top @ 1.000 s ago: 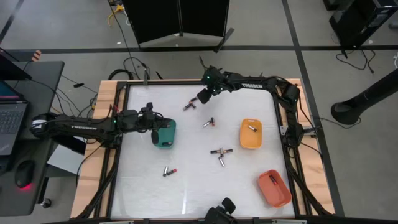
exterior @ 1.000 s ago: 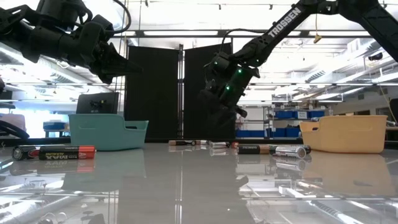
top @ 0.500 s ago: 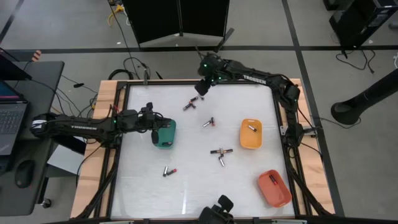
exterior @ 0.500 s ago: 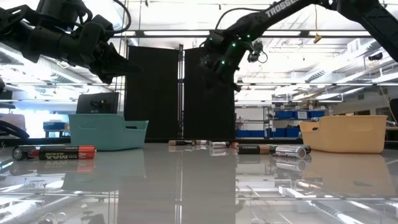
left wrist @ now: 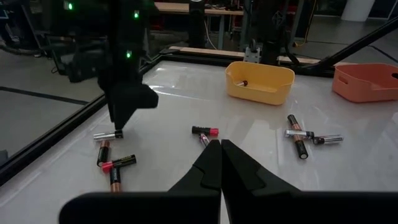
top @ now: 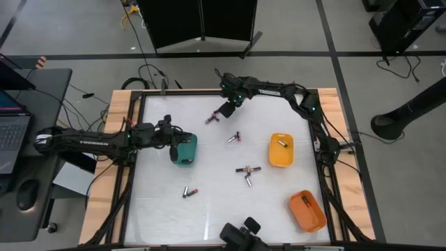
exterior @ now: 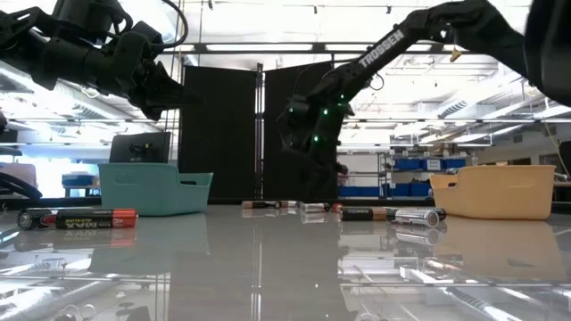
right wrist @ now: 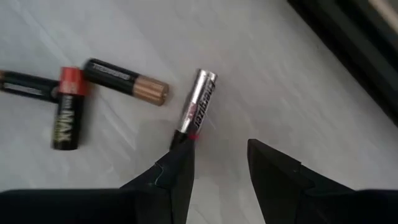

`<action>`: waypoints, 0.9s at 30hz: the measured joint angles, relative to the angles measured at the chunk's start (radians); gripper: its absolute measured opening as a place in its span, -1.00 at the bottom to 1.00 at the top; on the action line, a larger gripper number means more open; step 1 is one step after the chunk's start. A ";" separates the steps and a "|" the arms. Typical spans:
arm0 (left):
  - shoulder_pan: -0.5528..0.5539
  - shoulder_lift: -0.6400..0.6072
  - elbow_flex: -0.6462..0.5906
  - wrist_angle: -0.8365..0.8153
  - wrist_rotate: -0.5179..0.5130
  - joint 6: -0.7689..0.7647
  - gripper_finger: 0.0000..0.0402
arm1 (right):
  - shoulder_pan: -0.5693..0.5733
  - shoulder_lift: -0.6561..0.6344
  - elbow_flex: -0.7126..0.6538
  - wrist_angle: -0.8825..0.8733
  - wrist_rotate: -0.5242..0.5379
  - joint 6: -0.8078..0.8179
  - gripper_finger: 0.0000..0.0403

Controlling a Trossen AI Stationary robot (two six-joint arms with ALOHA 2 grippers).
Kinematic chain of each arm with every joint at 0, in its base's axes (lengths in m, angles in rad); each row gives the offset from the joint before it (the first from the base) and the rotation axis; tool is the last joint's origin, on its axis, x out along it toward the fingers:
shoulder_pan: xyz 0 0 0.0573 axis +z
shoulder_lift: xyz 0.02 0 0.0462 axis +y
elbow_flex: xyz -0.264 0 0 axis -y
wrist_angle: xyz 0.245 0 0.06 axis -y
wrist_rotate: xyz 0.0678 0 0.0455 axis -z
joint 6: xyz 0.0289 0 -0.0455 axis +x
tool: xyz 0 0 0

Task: Sort batteries
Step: Put the silver battery into the yellow bin

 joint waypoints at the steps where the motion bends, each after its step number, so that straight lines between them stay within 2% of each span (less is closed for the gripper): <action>1: 0.000 0.000 0.000 0.001 0.000 0.000 -0.97 | -0.002 0.005 0.000 0.003 -0.001 0.000 -0.21; 16: 0.000 0.000 0.000 -0.001 0.000 0.000 -0.97 | 0.000 -0.014 0.000 0.007 -0.009 -0.008 -0.20; 27: 0.000 0.000 0.000 -0.004 0.001 0.000 -0.97 | -0.007 -0.012 0.000 0.066 -0.008 0.093 -0.17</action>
